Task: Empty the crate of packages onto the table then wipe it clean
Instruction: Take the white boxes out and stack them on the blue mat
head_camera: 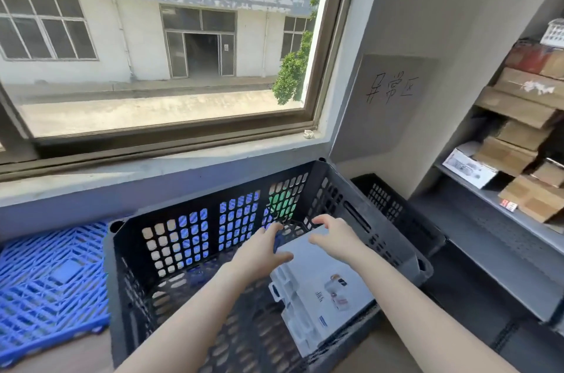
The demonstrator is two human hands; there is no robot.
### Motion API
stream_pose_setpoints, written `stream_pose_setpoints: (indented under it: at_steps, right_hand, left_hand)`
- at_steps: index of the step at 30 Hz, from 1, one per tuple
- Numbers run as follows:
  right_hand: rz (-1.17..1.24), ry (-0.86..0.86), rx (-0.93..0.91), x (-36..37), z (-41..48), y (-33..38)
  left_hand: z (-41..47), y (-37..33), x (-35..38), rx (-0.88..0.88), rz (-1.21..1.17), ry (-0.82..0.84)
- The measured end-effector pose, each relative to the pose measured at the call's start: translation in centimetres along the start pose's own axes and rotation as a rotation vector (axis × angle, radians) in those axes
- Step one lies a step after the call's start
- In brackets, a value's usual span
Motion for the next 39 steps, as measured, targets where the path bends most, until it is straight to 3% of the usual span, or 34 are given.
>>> stream_pose_setpoints:
  at_steps: [9,18,32,36,39]
  right_hand:
    - [-0.563,0.239,-0.067,1.9,8.3,-2.7]
    - [-0.786,0.415,-0.185,2.6,12.1,-4.1]
    - [-0.565,0.568,-0.442,4.8,10.9,-0.3]
    - [-0.435,0.562,-0.532,4.5,9.9,2.2]
    - [-0.188,0.563,-0.591,3.7,8.4,4.9]
  left_hand:
    - [5.0,2.8,4.6,-0.081,-0.018,0.104]
    - [5.1,3.6,4.7,-0.179,-0.087,0.128]
    - [-2.0,6.0,3.2,-0.263,-0.261,-0.142]
    - [-5.2,5.1,-0.1,-0.238,-0.266,-0.301]
    - [-9.0,4.3,-4.1,-0.229,-0.306,-0.505]
Point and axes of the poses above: each hand's wrist, its own z-axis towards the middle knuckle, its own x-axis out of the palm, y = z × x, the point moved 7 cm from there along z, towards the middle knuckle, and after that the axes turned 15 degrees about y, right-handed, at the moved point
